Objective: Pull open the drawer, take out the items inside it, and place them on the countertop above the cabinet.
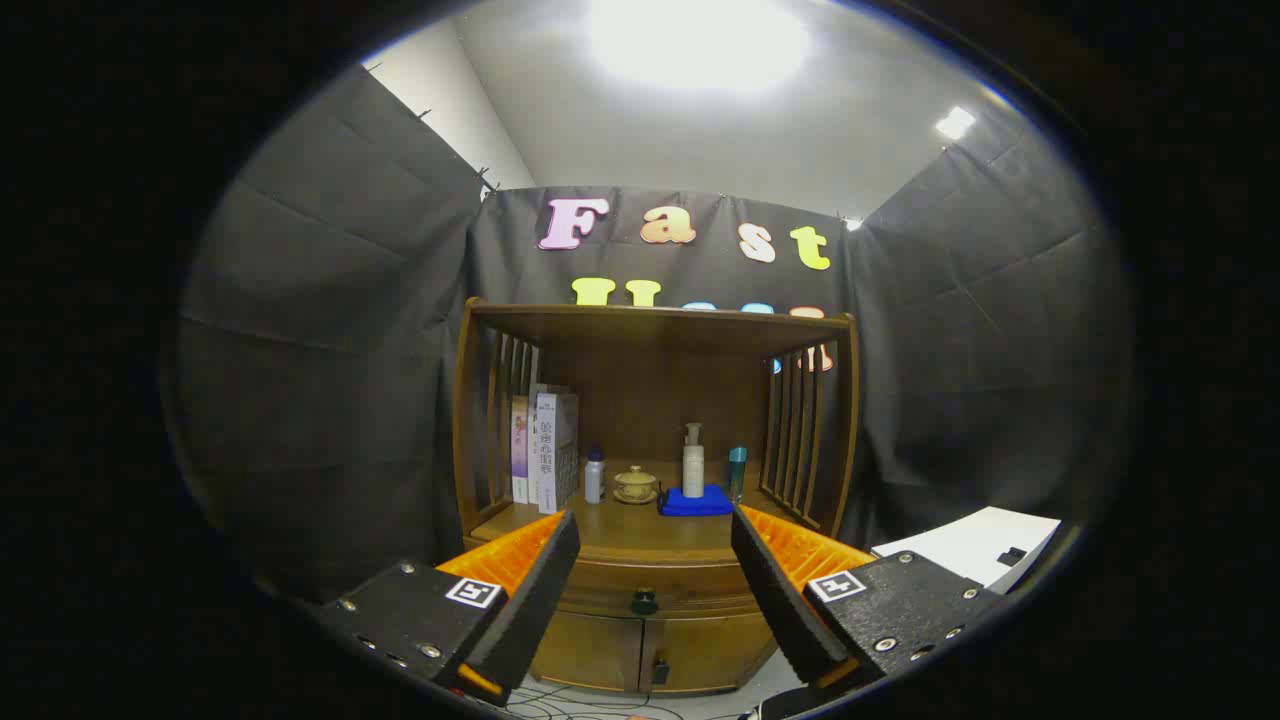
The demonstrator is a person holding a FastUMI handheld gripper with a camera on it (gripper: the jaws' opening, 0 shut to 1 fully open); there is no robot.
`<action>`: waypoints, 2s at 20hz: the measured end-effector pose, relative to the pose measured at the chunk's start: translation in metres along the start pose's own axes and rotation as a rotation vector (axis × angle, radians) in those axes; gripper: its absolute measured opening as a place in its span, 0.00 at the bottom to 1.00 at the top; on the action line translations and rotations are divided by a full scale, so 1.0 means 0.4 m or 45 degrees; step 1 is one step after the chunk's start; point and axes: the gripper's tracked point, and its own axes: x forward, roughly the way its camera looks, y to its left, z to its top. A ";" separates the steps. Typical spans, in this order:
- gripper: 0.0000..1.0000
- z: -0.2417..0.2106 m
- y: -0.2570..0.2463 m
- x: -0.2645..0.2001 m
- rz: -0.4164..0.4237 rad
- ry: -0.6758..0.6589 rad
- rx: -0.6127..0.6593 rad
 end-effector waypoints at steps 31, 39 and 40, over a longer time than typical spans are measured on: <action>0.95 -0.330 -0.039 0.160 -0.044 0.275 0.148; 0.96 -0.520 0.008 0.311 -0.060 0.337 0.020; 0.96 -0.554 0.010 0.324 -0.059 0.360 -0.006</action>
